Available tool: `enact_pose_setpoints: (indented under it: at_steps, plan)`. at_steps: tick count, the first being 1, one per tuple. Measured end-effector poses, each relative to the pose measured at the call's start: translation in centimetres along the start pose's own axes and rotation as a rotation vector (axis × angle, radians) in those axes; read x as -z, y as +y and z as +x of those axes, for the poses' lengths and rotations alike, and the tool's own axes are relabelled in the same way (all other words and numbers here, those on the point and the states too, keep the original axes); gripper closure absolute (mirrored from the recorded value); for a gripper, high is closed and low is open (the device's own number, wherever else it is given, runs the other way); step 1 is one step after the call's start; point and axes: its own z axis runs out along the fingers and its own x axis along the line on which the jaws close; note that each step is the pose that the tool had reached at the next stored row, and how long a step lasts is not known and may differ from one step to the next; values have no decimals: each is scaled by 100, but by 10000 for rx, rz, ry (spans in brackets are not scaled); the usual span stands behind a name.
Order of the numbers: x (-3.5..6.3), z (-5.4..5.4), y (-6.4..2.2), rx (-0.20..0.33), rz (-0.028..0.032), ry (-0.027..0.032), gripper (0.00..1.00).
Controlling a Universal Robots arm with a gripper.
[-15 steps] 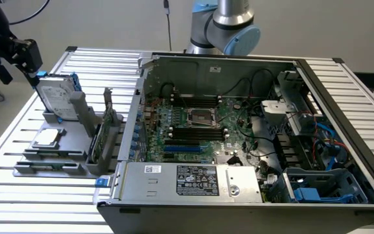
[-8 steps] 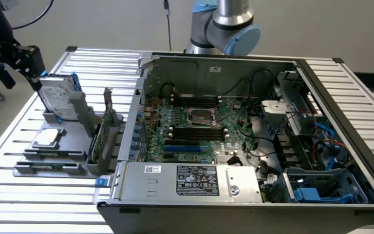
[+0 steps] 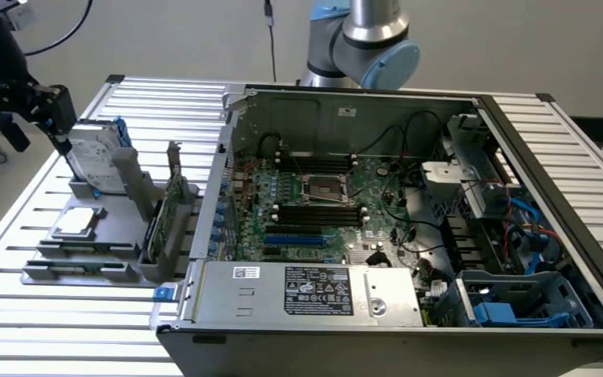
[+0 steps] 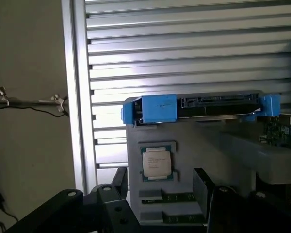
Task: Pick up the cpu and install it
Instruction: 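Pick up the cpu and move it towards the insertion slot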
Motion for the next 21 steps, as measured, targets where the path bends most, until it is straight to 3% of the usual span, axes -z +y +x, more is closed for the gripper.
enact_pose_setpoints:
  at_steps: [8, 21]
  plan:
    - [-140, -11, -155, 233, 0, 131, 35]
    - [-373, -30, -260, 895, 10, 168, 35]
